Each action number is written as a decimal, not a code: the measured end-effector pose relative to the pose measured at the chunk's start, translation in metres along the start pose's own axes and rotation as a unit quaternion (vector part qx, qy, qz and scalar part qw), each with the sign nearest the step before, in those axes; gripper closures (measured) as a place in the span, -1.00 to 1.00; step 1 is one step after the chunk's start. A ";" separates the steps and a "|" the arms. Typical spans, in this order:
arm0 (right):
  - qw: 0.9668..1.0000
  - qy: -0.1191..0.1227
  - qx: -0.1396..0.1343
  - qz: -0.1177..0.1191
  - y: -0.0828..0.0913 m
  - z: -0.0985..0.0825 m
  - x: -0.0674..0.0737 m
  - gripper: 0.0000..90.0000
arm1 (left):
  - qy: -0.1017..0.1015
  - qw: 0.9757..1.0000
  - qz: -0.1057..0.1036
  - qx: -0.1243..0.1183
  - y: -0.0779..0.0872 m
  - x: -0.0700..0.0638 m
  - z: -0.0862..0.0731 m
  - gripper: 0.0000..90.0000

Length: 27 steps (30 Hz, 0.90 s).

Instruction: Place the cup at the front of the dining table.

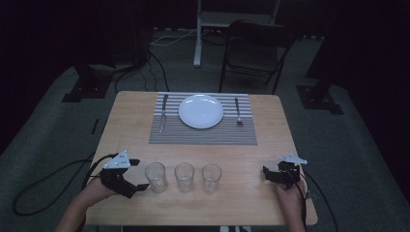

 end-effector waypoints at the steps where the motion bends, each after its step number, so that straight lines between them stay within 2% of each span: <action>1: 1.000 0.000 0.000 0.000 0.000 0.000 0.000 -0.72 | -0.001 1.000 0.003 0.000 0.000 0.000 0.003 -0.93; 2: 1.000 0.000 0.000 0.000 0.000 0.000 0.000 -0.72 | -0.001 1.000 -0.005 0.001 -0.001 -0.001 0.005 -0.93; 7: 1.000 0.000 0.000 0.000 0.000 0.000 0.000 -0.72 | -0.014 1.000 -0.012 0.017 -0.007 -0.005 0.016 -0.93; 13: 1.000 0.000 0.000 0.000 0.000 0.000 0.000 -0.72 | -0.024 0.999 -0.021 0.021 -0.012 -0.009 0.029 -0.93; 14: 1.000 0.000 0.000 0.000 0.000 0.000 0.000 -0.72 | -0.025 0.999 -0.015 0.021 -0.012 -0.008 0.031 -0.93; 18: 1.000 0.000 0.000 0.000 0.000 0.000 0.000 -0.72 | -0.034 0.999 -0.022 0.033 -0.015 -0.010 0.038 -0.93; 20: 1.000 0.000 0.000 0.000 0.000 0.000 0.000 -0.72 | -0.037 0.999 -0.020 0.031 -0.015 -0.011 0.043 -0.93; 25: 1.000 0.000 0.000 0.000 0.000 0.000 0.000 -0.72 | -0.050 0.998 -0.031 0.029 -0.020 -0.018 0.055 -0.90; 27: 1.000 0.000 0.000 0.000 0.000 0.000 0.000 -0.72 | -0.057 0.997 -0.028 0.035 -0.024 -0.021 0.058 -0.90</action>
Point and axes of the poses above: each handheld gripper's, and its own axes: y roughly backward along the jaws, z roughly out of its top, x roughly to its left, the point moved 9 cm from there along -y, roughly forward along the jaws, and after that the axes turned 14 degrees about x, right-handed, at the moved point
